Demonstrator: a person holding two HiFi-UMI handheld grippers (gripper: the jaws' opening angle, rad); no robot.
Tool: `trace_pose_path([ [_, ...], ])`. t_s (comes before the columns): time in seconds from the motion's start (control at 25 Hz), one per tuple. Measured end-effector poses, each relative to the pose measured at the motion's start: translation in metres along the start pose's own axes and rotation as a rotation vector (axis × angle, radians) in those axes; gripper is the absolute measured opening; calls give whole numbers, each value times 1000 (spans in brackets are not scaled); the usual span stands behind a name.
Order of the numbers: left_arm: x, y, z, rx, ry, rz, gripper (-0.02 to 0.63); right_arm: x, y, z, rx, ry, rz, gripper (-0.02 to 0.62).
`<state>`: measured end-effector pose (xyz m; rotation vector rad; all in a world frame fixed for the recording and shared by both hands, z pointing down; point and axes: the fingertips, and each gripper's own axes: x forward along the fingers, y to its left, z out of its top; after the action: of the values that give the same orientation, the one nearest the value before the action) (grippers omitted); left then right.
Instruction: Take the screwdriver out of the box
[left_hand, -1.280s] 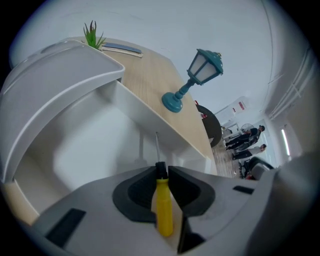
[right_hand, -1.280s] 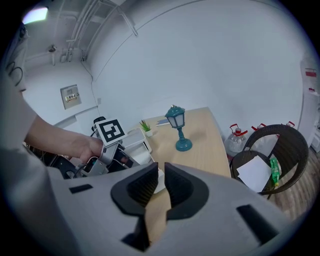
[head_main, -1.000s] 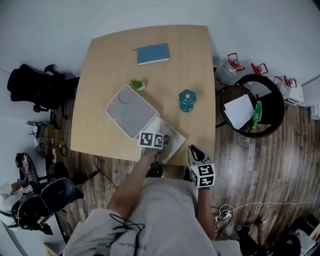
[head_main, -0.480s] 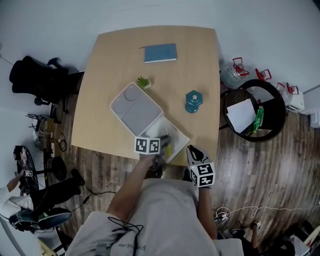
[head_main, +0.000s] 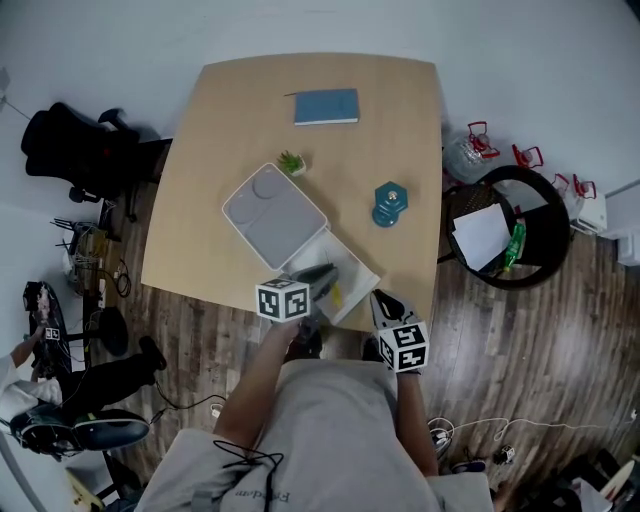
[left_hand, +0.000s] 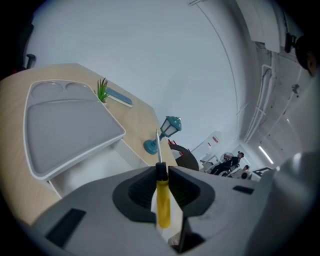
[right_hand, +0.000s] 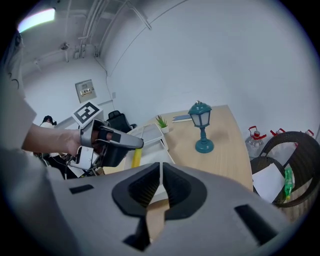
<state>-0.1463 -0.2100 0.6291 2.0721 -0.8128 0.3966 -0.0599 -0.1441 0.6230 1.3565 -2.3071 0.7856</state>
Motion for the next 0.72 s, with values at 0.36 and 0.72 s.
trace_pose_path([
  [0.36, -24, -19, 26, -7, -194, -24, 71, -9, -10, 6, -133, 36, 18, 18],
  [0.72, -54, -41, 36, 13, -344, -5, 71, -15, -11, 6, -129, 26, 142, 11],
])
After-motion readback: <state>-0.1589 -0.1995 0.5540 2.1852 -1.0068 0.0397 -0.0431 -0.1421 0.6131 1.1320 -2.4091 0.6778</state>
